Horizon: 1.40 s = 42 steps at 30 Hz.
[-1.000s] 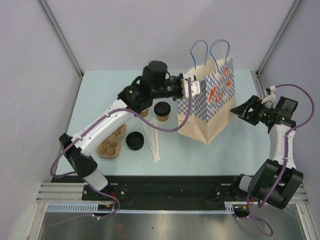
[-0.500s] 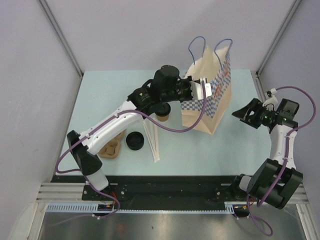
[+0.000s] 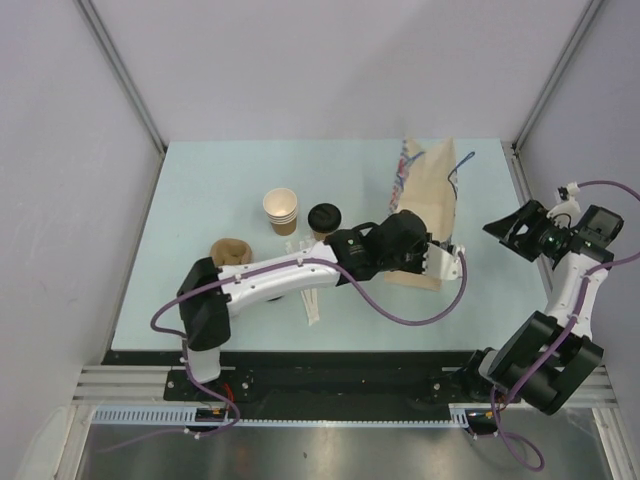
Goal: Pack the takeout coffee
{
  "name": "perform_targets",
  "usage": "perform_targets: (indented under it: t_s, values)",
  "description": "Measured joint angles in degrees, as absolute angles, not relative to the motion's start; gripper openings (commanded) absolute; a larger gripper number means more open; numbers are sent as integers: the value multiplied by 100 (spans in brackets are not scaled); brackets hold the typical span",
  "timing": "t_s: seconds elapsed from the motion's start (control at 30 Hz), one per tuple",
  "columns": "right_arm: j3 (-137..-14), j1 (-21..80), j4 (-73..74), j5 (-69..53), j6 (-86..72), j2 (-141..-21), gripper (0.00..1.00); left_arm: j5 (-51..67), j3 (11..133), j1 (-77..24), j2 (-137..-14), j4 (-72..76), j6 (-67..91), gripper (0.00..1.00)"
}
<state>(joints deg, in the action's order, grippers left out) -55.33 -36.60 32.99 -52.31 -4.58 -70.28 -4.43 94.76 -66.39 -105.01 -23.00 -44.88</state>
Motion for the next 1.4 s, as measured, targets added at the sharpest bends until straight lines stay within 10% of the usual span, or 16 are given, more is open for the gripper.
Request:
perform_targets:
  t_s: [0.6, 0.87, 1.2, 1.4]
  values:
    - [-5955, -3850, 3551, -5516, -261, -7019, 81, 196, 12768, -6490, -11107, -4066, -2941, 89]
    - [-6071, -3850, 3529, -5559, -340, -6742, 94, 1831, 13047, -4567, -10440, -4348, -1675, 89]
    - [-6132, -3793, 3782, -5330, -158, -6589, 100, 2687, 9786, 156, -8189, -5317, -1402, 76]
    - [-6132, -3675, 3981, -5142, -10, -6589, 100, 2318, 7577, 1111, -7728, -5898, -1981, 65]
